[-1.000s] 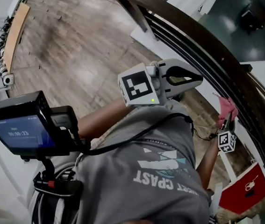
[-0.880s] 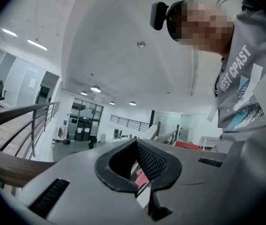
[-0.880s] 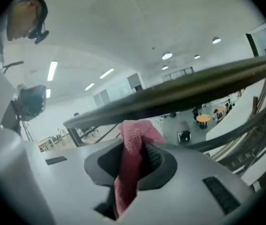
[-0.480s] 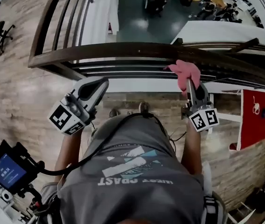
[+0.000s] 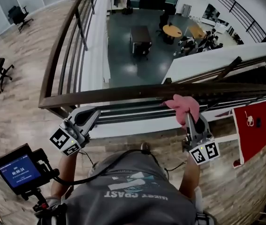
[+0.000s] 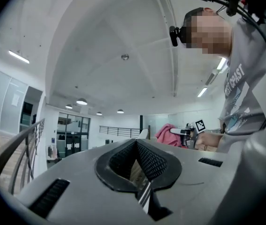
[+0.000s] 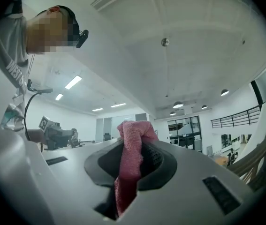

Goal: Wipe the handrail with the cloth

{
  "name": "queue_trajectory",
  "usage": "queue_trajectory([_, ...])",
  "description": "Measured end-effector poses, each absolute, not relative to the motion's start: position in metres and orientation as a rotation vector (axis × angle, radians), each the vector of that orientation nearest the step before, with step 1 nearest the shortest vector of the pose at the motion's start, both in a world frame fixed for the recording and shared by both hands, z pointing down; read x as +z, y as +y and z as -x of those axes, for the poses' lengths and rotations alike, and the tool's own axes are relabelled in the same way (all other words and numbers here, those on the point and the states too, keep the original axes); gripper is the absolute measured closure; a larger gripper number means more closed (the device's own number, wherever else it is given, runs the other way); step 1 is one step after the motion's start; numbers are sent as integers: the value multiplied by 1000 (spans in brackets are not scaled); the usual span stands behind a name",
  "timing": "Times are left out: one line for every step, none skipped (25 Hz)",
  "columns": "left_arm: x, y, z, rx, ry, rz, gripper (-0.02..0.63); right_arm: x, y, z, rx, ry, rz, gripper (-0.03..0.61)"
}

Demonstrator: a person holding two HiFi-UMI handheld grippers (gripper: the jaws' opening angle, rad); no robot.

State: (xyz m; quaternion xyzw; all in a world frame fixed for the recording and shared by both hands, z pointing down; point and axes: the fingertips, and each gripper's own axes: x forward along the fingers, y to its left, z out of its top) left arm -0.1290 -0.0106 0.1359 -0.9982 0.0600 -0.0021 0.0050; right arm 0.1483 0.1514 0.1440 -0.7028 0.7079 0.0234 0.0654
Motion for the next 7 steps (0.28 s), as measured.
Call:
queue_trajectory([133, -13, 129, -15, 196, 3115, 611, 143, 158, -153, 63, 2132, 2128, 531])
queue_trajectory([132, -14, 135, -31, 227, 3111, 611, 144, 160, -154, 40, 2145, 2122, 531])
queue_trajectory([133, -11, 146, -58, 294, 3116, 611, 146, 157, -153, -1, 2188, 2093, 531])
queue_trajectory([135, -2, 164, -95, 404, 3127, 611, 148, 151, -150, -60, 2264, 2037, 531])
queue_trajectory([138, 11, 185, -139, 542, 3141, 611, 152, 142, -144, -132, 2358, 1960, 531])
queue_trajectory([141, 27, 206, -184, 685, 3150, 611, 155, 133, -139, -205, 2454, 1873, 531])
queue_trajectory([143, 42, 227, -229, 825, 3152, 611, 157, 124, -133, -275, 2542, 1782, 531])
